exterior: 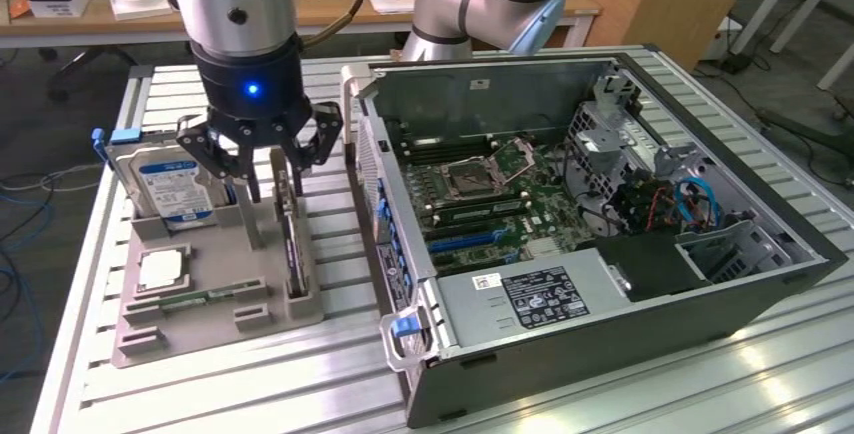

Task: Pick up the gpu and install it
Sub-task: 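Pick up the gpu and move the gpu toward the slot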

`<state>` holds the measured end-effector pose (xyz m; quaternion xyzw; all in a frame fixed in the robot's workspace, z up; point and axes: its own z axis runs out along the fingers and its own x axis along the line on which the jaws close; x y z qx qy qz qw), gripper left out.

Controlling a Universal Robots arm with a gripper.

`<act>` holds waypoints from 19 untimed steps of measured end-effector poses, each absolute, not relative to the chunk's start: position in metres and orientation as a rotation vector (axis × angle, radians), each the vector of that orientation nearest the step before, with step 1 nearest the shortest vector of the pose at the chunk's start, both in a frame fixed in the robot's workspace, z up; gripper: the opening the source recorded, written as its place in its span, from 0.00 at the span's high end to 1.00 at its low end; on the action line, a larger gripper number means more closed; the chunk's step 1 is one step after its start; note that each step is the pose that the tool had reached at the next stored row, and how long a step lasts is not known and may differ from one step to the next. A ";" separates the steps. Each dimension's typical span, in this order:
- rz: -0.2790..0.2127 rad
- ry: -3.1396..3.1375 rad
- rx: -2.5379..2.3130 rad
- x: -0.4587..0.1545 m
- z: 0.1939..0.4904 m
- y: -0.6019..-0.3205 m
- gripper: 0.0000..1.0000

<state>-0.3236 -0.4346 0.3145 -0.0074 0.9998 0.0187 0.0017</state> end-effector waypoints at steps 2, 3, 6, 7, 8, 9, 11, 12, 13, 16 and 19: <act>0.059 3.138 -0.023 -0.324 0.315 -0.435 0.53; 0.059 3.137 -0.023 -0.324 0.314 -0.435 0.53; 0.059 3.137 -0.023 -0.324 0.314 -0.435 0.53; 0.059 3.137 -0.023 -0.324 0.314 -0.435 0.53; 0.060 3.137 -0.023 -0.324 0.313 -0.435 0.53; 0.059 3.137 -0.023 -0.324 0.313 -0.435 0.53; 0.059 3.137 -0.023 -0.324 0.312 -0.435 0.53; 0.059 3.137 -0.023 -0.324 0.311 -0.435 0.53; 0.059 3.137 -0.023 -0.324 0.311 -0.435 0.53; 0.059 3.137 -0.023 -0.324 0.309 -0.436 0.53; 0.059 3.137 -0.023 -0.324 0.308 -0.438 0.53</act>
